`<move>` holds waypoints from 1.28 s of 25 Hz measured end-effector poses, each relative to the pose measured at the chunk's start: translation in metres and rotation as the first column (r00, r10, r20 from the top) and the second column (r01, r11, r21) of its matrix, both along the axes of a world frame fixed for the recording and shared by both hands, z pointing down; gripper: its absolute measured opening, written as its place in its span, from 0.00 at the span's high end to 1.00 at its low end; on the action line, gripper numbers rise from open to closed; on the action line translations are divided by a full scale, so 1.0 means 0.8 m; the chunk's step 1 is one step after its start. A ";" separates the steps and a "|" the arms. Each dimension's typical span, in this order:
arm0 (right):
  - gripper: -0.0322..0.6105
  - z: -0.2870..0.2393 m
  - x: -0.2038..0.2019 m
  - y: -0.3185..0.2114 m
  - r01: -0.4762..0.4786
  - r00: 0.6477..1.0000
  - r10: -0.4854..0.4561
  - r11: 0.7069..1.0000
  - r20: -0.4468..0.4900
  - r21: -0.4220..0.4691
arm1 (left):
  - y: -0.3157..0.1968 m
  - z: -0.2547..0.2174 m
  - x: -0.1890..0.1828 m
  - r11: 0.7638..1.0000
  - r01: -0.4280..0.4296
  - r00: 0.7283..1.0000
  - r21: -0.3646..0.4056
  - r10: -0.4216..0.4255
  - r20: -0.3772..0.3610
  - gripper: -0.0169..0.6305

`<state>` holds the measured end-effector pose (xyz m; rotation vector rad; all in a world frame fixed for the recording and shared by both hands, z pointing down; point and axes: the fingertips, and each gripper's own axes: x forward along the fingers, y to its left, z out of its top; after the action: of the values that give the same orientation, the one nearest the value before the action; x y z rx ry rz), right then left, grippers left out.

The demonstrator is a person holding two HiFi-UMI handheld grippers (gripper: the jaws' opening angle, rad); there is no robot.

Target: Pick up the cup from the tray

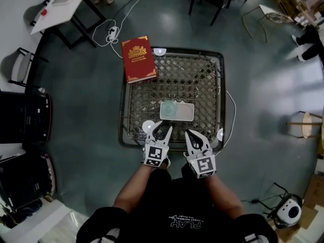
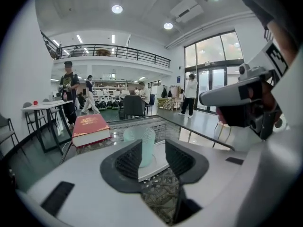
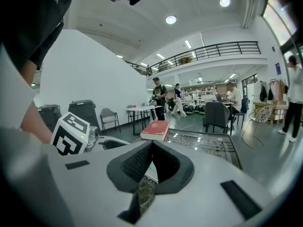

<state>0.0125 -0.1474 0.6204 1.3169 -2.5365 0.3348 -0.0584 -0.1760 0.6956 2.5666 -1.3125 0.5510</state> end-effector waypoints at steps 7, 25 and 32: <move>0.94 0.002 0.005 0.004 -0.005 1.000 0.005 1.000 0.014 -0.008 | -0.021 0.027 -0.007 0.996 0.082 0.997 -0.032 -0.082 0.001 0.41; 0.94 0.024 0.038 0.007 -0.021 1.000 0.021 0.999 -0.015 -0.030 | -0.108 0.078 0.013 0.986 0.165 0.986 -0.005 -0.165 0.038 0.38; 0.94 0.032 0.038 -0.001 -0.015 1.000 0.015 0.999 -0.011 -0.035 | -0.126 0.093 0.015 0.986 0.166 0.985 -0.008 -0.166 0.041 0.38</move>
<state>0.0430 -0.1483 0.6462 1.3225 -2.5018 0.3723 -0.0464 -0.2766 0.7702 2.4191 -1.5140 0.5785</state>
